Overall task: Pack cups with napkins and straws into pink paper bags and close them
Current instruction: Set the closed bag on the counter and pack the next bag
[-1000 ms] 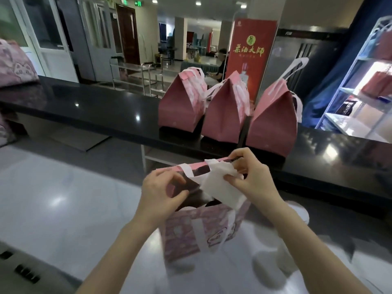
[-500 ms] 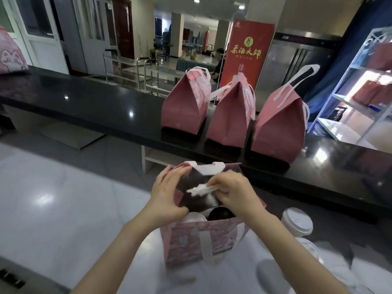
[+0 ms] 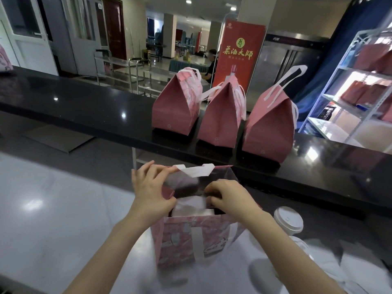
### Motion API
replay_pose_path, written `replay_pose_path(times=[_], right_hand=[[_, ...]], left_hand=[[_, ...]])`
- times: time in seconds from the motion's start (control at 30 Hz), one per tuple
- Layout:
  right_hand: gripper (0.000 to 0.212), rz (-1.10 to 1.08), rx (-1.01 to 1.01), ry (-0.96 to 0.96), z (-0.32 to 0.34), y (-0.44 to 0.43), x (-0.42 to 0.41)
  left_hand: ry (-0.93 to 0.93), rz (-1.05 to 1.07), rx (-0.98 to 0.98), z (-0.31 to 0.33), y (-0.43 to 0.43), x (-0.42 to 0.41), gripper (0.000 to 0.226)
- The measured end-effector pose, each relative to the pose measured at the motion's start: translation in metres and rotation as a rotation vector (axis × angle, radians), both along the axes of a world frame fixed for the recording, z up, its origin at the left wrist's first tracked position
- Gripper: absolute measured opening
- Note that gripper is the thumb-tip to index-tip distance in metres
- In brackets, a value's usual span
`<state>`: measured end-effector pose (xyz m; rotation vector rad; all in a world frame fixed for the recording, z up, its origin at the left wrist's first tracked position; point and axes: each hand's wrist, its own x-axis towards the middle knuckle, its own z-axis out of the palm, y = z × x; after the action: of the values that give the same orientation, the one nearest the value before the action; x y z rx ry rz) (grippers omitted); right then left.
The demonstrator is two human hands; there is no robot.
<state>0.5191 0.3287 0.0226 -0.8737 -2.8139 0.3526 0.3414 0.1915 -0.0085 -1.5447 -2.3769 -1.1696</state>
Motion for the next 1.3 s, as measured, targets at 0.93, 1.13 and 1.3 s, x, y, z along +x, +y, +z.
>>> replay_pose_path(times=[0.93, 1.13, 1.3], right_hand=[[0.016, -0.537, -0.168, 0.229, -0.065, 0.102, 0.495], [0.037, -0.886, -0.339, 0.151, -0.12, 0.126, 0.611], [0.049, -1.014, -0.4, 0.069, -0.173, 0.134, 0.627]], left_hand=[[-0.069, -0.662, 0.079, -0.02, 0.205, 0.457, 0.032], [-0.091, -0.83, -0.192, -0.085, 0.257, 0.563, 0.03], [-0.083, -0.875, -0.368, -0.131, 0.284, 0.615, 0.032]])
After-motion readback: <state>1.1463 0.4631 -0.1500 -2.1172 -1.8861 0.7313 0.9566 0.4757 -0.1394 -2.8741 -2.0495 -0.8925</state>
